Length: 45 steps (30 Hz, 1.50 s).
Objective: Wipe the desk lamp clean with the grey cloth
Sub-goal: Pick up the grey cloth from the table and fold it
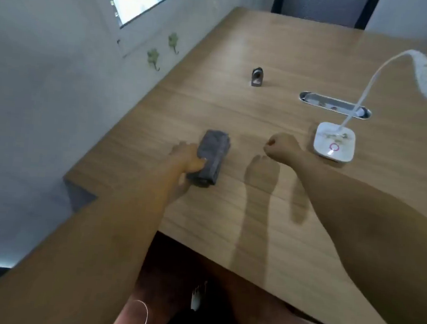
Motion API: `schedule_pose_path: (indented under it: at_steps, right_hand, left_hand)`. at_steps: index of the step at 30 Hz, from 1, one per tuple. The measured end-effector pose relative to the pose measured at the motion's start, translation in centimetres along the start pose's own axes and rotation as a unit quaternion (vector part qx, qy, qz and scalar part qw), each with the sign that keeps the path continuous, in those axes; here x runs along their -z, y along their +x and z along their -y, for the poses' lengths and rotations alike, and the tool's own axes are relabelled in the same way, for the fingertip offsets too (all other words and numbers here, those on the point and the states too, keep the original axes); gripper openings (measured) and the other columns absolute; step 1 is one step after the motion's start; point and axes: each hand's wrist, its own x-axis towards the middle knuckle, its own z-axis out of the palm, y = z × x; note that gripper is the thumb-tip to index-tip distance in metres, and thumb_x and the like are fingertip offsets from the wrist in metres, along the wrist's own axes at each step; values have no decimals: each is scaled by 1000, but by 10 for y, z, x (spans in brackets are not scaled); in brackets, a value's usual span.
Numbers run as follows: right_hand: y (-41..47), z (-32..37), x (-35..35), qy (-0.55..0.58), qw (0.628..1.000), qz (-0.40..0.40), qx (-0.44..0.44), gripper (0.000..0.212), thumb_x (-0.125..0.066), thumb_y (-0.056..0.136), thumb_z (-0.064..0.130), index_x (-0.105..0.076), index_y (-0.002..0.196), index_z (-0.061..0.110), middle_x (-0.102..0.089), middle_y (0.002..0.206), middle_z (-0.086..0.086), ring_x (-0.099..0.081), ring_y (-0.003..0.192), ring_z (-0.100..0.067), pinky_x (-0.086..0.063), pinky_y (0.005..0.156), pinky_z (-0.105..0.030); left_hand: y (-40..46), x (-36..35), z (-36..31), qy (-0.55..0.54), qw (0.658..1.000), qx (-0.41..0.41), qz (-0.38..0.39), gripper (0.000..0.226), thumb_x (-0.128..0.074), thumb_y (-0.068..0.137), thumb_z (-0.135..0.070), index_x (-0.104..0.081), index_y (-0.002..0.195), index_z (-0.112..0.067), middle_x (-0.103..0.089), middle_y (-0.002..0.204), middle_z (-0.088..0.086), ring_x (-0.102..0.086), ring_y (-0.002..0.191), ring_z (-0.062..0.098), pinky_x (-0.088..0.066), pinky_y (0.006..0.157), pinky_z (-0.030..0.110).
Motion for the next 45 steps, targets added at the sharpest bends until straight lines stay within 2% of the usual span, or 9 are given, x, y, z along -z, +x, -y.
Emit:
schedule_pose_path:
  at_steps: [7, 13, 18, 23, 26, 29, 34, 40, 45]
  right_hand:
    - [35, 74, -25, 64, 997, 34, 29, 54, -58, 85, 26, -48, 134, 6, -47, 143, -17, -45, 130, -32, -40, 106, -35]
    - [52, 92, -43, 82, 989, 124, -3, 67, -57, 84, 12, -28, 144, 5, -38, 148, -18, -40, 133, -34, -41, 104, -36]
    - [50, 90, -43, 144, 983, 100, -51, 23, -61, 76, 12, -64, 95, -1, -61, 91, -19, -61, 99, -33, -52, 75, -34]
    - [35, 65, -20, 246, 962, 78, -85, 11, -65, 68, 9, -64, 76, 0, -54, 68, -12, -54, 63, -24, -44, 56, -30]
    - [20, 34, -2, 306, 942, 51, -131, 11, -63, 68, 6, -55, 61, 8, -52, 68, -13, -52, 67, -24, -45, 64, -34]
    - [-2, -2, 15, 391, 903, 33, -174, 17, -61, 68, 2, -54, 59, 13, -55, 66, -8, -55, 72, -23, -50, 79, -37]
    - [-46, -64, 39, 529, 817, -16, -228, 17, -53, 74, 0, -52, 67, 16, -48, 66, -6, -48, 64, -18, -50, 70, -33]
    - [-100, -128, 60, 669, 683, -80, -282, 8, -49, 81, 6, -53, 79, 12, -52, 78, -8, -57, 64, -28, -53, 60, -41]
    - [-121, -163, 62, 776, 547, -150, -277, 11, -56, 87, 12, -55, 98, 10, -55, 85, -7, -56, 75, -22, -51, 79, -36]
  left_hand:
    - [0, -11, 27, -86, 995, 30, 28, 57, -63, 79, -48, -67, 100, 5, -69, 105, 24, -65, 96, 34, -52, 76, 33]
    - [9, -18, 29, -145, 987, 60, 26, 54, -73, 68, -45, -67, 98, -1, -71, 101, 18, -67, 91, 30, -48, 68, 29]
    - [13, -17, 30, -164, 982, 88, 25, 54, -77, 66, -37, -67, 100, 4, -71, 100, 20, -67, 91, 31, -49, 67, 29]
    - [16, -2, 13, -154, 986, 60, -2, 48, -76, 68, -30, -64, 98, 6, -66, 83, 19, -66, 87, 31, -47, 64, 30]
    - [19, 7, -13, -146, 989, 20, -6, 22, -75, 69, -23, -64, 76, -4, -52, 61, 2, -58, 75, 23, -40, 60, 27]
    - [27, 8, -48, -144, 989, -22, -13, 35, -72, 69, -15, -41, 51, -16, -42, 52, 0, -49, 68, 19, -35, 49, 26]
    - [33, -2, -117, -185, 977, -97, 50, 21, -71, 71, -10, -50, 67, -12, -57, 76, 14, -59, 77, 28, -58, 78, 47]
    - [12, -25, -197, -233, 950, -139, 154, 18, -73, 73, -9, -56, 72, -14, -58, 81, 8, -57, 74, 18, -53, 60, 28]
    - [-11, -41, -236, -282, 925, -131, 219, 19, -76, 72, -12, -61, 84, -11, -62, 79, 5, -62, 67, 13, -51, 53, 20]
